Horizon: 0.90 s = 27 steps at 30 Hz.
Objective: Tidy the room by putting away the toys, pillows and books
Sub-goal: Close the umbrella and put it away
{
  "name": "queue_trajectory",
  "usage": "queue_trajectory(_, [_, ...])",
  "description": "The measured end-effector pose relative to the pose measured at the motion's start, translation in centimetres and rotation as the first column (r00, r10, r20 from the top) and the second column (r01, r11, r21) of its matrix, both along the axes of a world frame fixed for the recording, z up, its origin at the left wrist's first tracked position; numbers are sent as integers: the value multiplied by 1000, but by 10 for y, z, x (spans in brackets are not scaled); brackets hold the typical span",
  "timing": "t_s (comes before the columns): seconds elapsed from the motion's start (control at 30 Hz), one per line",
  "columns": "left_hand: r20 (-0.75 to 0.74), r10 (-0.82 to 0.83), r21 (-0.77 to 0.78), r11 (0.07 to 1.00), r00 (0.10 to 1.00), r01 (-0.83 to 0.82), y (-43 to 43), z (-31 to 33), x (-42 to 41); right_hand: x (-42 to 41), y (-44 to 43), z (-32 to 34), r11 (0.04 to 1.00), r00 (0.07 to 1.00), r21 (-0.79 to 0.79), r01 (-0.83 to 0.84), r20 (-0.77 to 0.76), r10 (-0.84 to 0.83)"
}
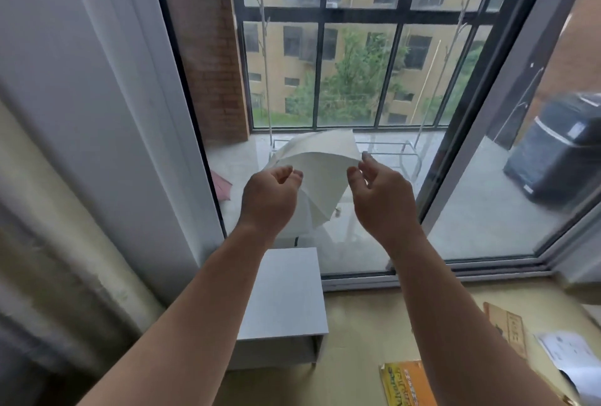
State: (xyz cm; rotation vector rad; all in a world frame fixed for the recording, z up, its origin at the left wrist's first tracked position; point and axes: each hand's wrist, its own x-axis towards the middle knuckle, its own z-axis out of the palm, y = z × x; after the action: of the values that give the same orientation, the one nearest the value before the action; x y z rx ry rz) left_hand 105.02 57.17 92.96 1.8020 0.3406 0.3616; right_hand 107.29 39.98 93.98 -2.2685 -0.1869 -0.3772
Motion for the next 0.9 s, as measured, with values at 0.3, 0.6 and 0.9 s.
queue_trajectory(0.3, [35, -51, -2, 999, 998, 51, -35, 3, 9, -5, -34, 5, 998, 998, 30, 61, 20, -62])
queue_trajectory(0.6, [25, -96, 1, 995, 995, 96, -72, 0, 28, 3, -71, -3, 993, 994, 60, 106, -12, -105])
queue_trajectory(0.9, [-81, -237, -13, 971, 968, 237, -130, -23, 56, 9, -137, -34, 971, 977, 133, 199, -101, -186])
